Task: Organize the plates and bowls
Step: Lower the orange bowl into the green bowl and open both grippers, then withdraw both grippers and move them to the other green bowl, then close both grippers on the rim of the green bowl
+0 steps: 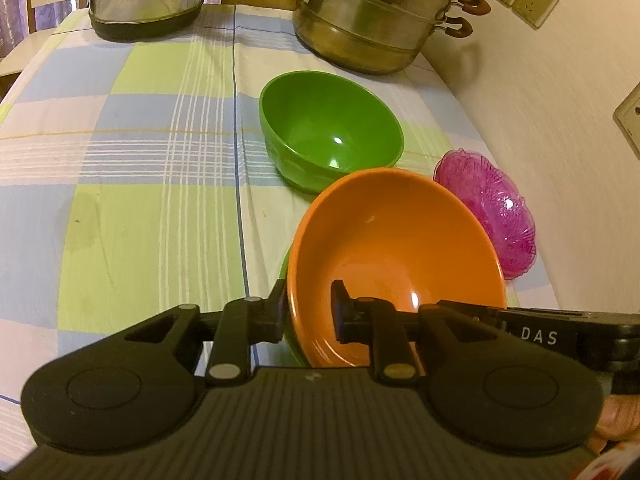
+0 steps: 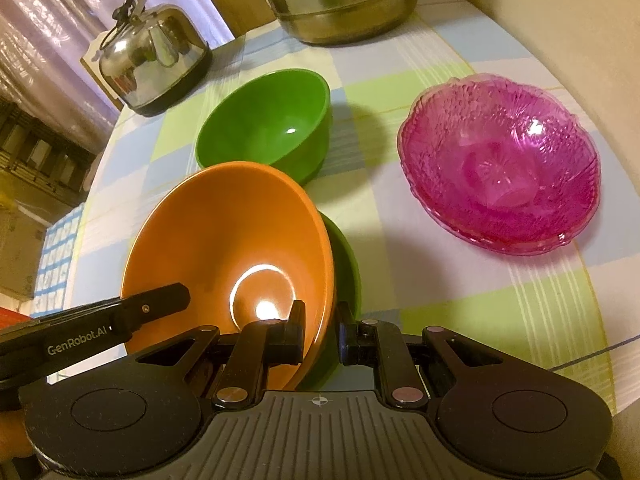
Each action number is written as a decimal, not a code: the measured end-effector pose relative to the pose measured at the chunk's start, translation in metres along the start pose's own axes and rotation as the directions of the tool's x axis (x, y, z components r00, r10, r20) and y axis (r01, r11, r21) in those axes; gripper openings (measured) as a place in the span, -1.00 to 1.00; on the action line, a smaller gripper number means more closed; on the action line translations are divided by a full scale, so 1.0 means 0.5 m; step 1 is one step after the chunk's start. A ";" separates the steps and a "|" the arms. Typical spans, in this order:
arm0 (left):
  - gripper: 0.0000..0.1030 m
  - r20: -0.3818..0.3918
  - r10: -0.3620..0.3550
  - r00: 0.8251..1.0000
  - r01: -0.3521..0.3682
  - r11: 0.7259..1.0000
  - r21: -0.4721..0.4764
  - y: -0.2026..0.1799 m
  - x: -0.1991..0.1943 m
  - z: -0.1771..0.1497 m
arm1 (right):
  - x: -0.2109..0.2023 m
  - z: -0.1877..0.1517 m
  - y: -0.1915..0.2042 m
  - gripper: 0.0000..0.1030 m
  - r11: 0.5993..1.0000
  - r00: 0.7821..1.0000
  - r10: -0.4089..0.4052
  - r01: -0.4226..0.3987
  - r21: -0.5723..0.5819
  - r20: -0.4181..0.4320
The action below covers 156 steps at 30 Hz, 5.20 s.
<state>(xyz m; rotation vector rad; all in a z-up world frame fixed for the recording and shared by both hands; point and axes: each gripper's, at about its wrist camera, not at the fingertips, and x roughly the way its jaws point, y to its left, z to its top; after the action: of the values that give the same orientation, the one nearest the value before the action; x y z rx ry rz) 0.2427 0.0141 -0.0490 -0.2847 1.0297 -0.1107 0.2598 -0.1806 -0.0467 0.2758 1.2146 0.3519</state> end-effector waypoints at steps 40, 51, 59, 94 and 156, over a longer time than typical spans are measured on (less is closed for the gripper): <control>-0.72 0.021 0.007 1.000 -0.006 1.000 -0.030 0.034 -0.013 -0.008 | -0.067 -0.002 -0.042 -0.46 0.996 0.990 0.020 -0.033 0.087 0.141; -0.63 0.059 0.002 0.998 0.002 0.998 -0.070 0.035 -0.074 -0.044 | -0.101 -0.047 -0.065 -0.45 0.991 0.988 0.009 -0.030 0.131 0.156; -0.23 0.072 0.040 0.997 -0.036 0.998 -0.054 0.025 -0.132 -0.097 | -0.134 -0.104 -0.029 0.31 0.999 0.988 -0.039 0.037 0.014 0.150; 0.66 0.079 0.086 0.993 -0.083 0.996 -0.040 -0.013 -0.181 -0.185 | -0.162 -0.192 -0.015 0.43 0.998 0.994 -0.058 0.059 -0.010 0.093; -0.01 0.045 -0.015 0.999 0.019 0.995 -0.102 0.085 0.157 0.240 | 0.109 0.268 -0.045 0.13 0.999 0.997 -0.019 0.016 0.042 0.071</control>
<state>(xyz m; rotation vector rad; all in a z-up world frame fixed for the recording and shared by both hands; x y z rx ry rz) 0.3840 0.0588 -0.0683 -0.3879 0.9906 -0.0667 0.4057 -0.1819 -0.0585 0.3105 1.1545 0.2995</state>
